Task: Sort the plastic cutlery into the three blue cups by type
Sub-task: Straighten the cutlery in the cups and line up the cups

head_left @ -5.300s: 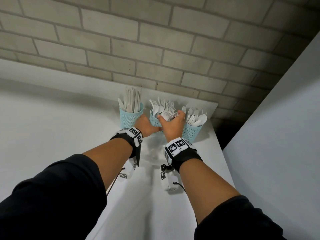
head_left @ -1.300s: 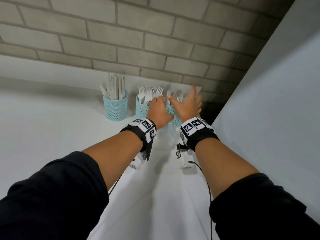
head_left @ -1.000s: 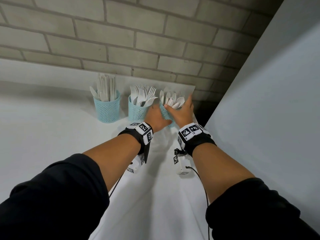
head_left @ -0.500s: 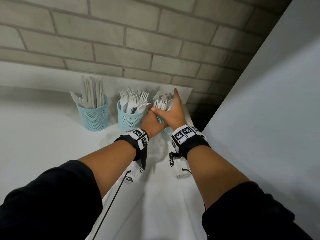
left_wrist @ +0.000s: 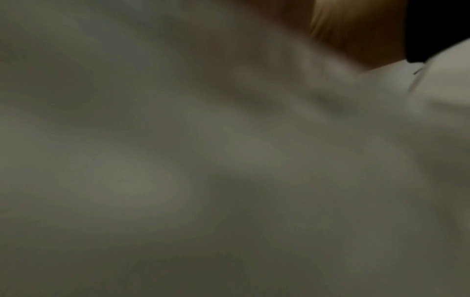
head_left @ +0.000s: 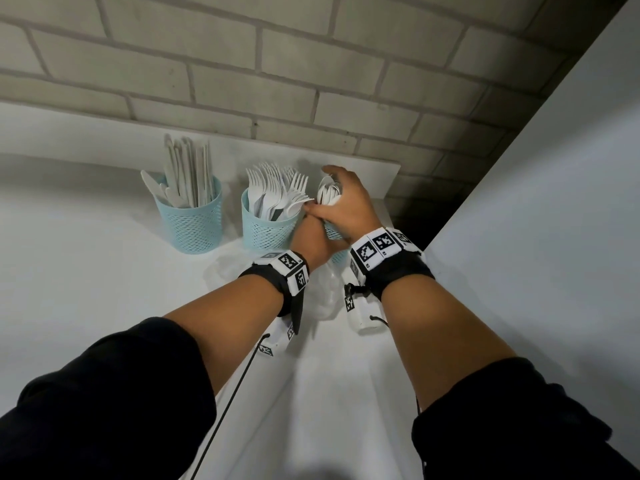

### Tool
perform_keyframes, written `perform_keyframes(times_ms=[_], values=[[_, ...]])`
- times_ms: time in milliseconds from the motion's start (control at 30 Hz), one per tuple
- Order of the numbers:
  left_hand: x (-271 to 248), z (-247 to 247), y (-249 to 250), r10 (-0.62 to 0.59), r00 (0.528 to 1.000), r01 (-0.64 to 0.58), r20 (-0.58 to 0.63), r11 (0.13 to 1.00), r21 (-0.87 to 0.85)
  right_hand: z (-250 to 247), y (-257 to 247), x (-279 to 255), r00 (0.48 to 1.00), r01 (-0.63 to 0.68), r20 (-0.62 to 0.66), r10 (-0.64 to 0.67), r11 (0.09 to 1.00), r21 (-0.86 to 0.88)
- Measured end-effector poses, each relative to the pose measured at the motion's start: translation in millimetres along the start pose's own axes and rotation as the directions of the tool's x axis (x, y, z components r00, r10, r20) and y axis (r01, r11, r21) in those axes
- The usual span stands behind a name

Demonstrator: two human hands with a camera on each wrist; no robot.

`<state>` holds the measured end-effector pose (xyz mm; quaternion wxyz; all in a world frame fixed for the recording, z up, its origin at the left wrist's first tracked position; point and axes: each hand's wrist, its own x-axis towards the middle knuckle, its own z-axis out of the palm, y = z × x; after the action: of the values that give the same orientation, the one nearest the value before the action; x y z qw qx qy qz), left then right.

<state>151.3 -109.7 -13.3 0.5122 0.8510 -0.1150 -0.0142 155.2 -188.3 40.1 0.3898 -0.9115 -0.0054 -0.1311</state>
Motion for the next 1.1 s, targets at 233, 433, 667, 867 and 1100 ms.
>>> perform_keyframes(times_ms=[233, 433, 667, 867, 1100], values=[[0, -2, -4, -0.020, 1.000, 0.021, 0.012, 0.996, -0.081, 8, 4, -5, 0.931, 0.034, -0.364, -0.018, 0.999, 0.038], [1, -3, -5, -0.025, 0.999, 0.026, 0.028, 0.997, -0.067, -9, 7, 0, 0.839, 0.069, -0.542, 0.048, 0.979, 0.193], [2, -4, -6, -0.032, 0.998, 0.034, 0.051, 0.999, -0.037, 5, 25, -8, 0.884, -0.003, -0.460, 0.082, 0.985, 0.170], [5, -3, -9, -0.029, 0.998, 0.032, 0.057, 0.999, -0.039, 6, 14, 2, 0.928, -0.131, -0.340, 0.153, 0.988, 0.084], [8, -1, -11, -0.024, 0.998, 0.026, 0.052, 0.999, -0.041, 4, 14, 7, 0.927, -0.132, -0.341, 0.157, 0.987, 0.095]])
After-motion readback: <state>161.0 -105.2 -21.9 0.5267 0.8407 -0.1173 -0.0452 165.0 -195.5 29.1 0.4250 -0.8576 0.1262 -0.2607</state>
